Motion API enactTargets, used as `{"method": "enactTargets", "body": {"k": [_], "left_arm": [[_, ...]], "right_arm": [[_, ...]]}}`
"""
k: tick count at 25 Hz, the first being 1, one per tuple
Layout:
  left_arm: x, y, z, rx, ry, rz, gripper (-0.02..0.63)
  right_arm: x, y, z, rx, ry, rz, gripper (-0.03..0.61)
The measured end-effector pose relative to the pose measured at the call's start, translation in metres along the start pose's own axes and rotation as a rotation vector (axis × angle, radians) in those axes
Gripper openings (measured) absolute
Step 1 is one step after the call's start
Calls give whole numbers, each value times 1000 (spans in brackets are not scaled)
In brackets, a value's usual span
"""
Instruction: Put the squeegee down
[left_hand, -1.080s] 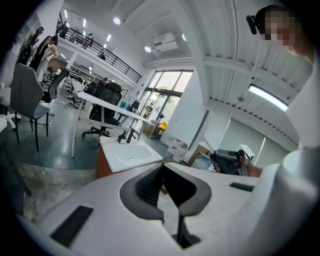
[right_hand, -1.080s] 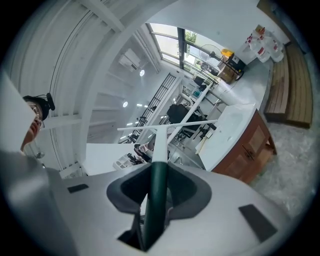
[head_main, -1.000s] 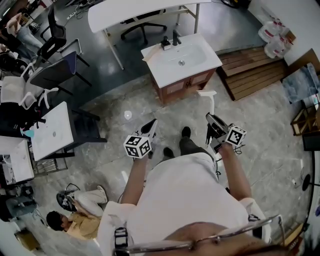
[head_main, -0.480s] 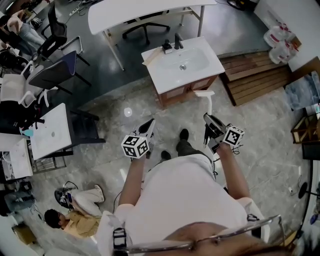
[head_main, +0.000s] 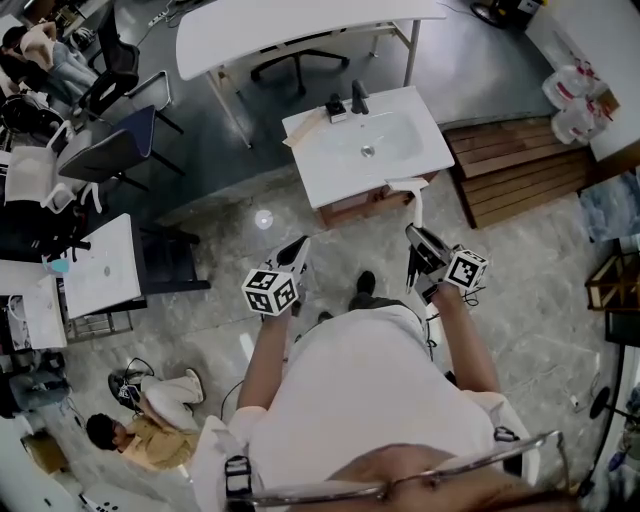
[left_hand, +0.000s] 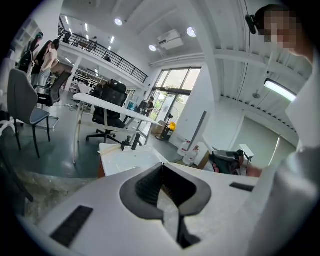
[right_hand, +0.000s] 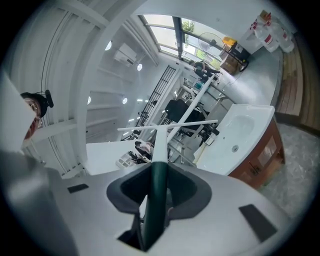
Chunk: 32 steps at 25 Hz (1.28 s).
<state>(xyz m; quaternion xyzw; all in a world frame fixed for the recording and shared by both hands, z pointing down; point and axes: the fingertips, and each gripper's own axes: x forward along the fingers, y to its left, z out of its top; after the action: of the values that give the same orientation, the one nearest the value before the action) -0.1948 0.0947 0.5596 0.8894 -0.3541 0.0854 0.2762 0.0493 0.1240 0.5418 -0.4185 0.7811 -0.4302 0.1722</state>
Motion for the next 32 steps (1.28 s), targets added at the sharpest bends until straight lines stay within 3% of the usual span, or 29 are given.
{"method": "enactTargets", "body": {"k": [11, 32], "left_arm": [[86, -25, 30, -1, -10, 20, 5], [153, -30, 42, -13, 32, -36, 5]], "right_arm": [[13, -52, 70, -15, 40, 28, 100], [10, -98, 107, 0, -4, -40, 100]]}}
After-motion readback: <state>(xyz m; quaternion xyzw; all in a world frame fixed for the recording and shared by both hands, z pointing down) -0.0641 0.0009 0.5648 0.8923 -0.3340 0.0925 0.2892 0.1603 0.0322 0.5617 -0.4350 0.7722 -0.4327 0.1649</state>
